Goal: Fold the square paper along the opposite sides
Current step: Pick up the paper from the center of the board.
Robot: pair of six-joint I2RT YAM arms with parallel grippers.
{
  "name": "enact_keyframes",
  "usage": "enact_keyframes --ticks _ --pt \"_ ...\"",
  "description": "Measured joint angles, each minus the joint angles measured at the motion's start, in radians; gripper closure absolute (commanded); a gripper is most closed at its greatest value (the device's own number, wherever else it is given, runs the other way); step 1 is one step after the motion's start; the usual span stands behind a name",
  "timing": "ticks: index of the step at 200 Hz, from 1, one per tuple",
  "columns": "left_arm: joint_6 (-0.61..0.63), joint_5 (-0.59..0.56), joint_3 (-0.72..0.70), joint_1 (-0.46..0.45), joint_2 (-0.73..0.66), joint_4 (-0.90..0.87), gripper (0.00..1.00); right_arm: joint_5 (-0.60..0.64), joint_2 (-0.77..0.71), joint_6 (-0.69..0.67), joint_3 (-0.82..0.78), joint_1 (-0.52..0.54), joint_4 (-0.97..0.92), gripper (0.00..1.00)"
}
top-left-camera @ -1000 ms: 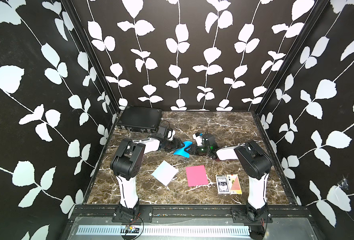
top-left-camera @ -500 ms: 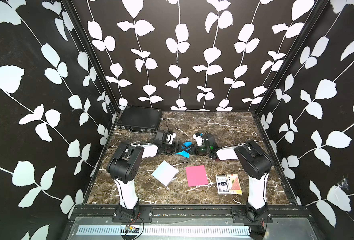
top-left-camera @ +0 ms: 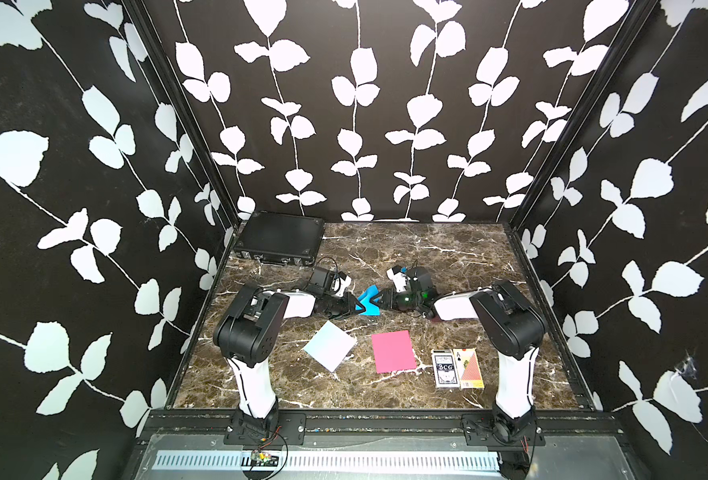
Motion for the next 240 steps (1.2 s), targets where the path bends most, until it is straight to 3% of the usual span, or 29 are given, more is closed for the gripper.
enact_keyframes --ticks 62,93,139,189,240 --pt "-0.023 -0.012 0.006 0.005 -0.068 -0.075 0.72 -0.002 -0.160 -0.013 -0.026 -0.098 -0.156 0.39" --pt "-0.042 0.002 0.027 0.018 -0.132 -0.078 0.72 -0.063 -0.223 0.052 -0.051 -0.146 -0.074 0.31" --pt "-0.065 0.067 0.067 0.027 -0.182 -0.046 0.72 -0.196 -0.191 0.194 -0.045 -0.159 0.136 0.24" --pt "-0.066 0.105 0.068 0.027 -0.200 -0.041 0.72 -0.285 -0.041 0.364 0.015 -0.157 0.317 0.24" --pt "-0.064 0.116 0.068 0.027 -0.217 -0.041 0.72 -0.321 -0.015 0.380 0.106 -0.130 0.317 0.32"
